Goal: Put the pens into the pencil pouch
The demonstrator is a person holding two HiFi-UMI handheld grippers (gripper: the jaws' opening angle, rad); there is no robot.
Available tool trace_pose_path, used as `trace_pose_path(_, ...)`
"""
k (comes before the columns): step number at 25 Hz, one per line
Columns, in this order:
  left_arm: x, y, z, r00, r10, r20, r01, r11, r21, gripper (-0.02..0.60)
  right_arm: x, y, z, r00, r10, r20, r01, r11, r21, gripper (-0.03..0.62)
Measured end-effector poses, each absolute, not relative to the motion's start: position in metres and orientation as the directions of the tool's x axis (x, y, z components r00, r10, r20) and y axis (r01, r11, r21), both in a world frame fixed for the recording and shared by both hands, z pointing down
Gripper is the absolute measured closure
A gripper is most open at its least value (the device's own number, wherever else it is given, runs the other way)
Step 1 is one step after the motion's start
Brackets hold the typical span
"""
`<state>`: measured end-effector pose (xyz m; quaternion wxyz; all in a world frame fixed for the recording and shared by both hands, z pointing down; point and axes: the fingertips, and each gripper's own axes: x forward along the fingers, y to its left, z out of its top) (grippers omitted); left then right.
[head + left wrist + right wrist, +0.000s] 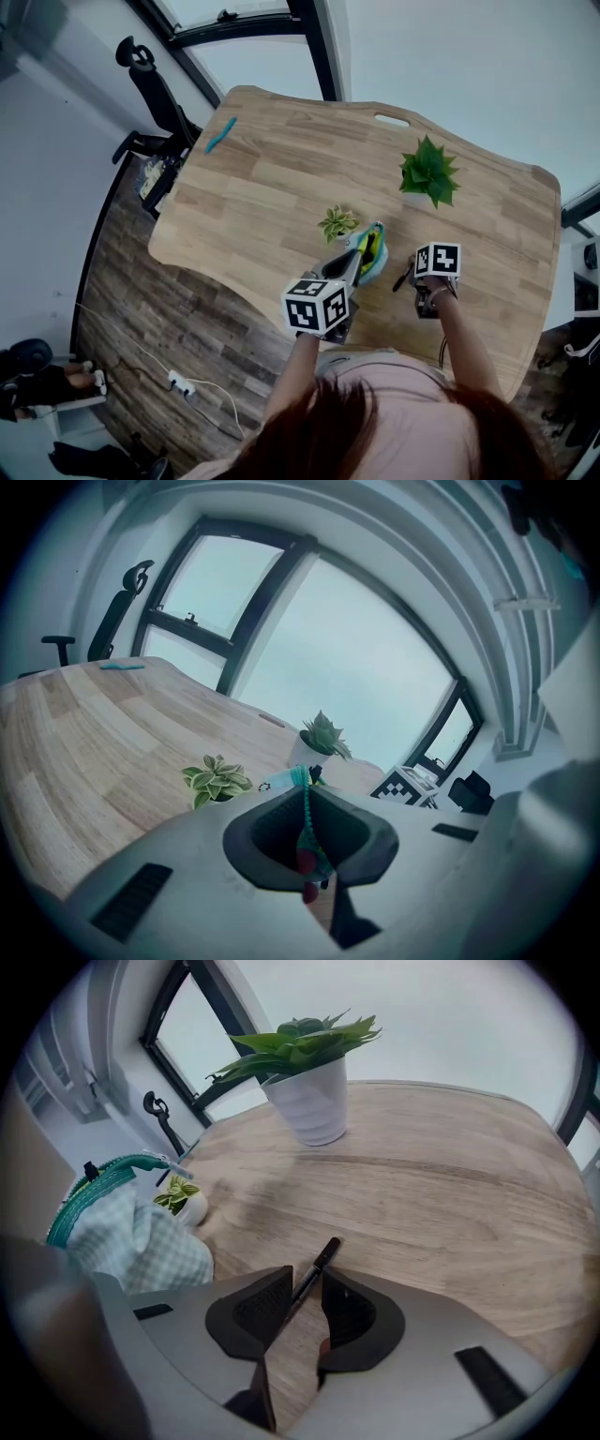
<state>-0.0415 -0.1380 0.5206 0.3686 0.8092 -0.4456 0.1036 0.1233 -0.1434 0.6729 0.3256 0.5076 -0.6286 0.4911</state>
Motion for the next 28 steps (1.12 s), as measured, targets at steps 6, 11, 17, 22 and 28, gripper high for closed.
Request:
trace_pose_path(6, -0.042, -0.140, 0.521, 0.582, -0.647, 0.492, -0.795, -0.325, 0.512, 0.569, 0.115, -0.146, 0.676, -0.300, -0.343, 0.890, -0.947, -0.006, -0.321, 0.559)
trace_pose_path(11, -0.048, -0.141, 0.519, 0.573, -0.659, 0.487, -0.798, -0.315, 0.514, 0.569, 0.119, -0.144, 0.670, -0.340, -0.391, 0.855, -0.919, -0.054, -0.390, 0.560)
trace_pose_path(17, -0.051, -0.142, 0.520, 0.564, -0.670, 0.483, -0.802, -0.303, 0.515, 0.569, 0.129, -0.143, 0.655, -0.363, -0.444, 0.819, -0.899, -0.066, -0.434, 0.562)
trace_pose_path(22, -0.053, -0.142, 0.518, 0.557, -0.678, 0.480, -0.805, -0.298, 0.513, 0.569, 0.130, -0.146, 0.633, -0.386, -0.508, 0.770, -0.879, -0.050, -0.474, 0.560)
trace_pose_path(28, -0.058, -0.141, 0.517, 0.543, -0.688, 0.480, -0.812, -0.285, 0.509, 0.569, 0.124, -0.155, 0.600, -0.415, -0.587, 0.695, -0.857, -0.006, -0.516, 0.560)
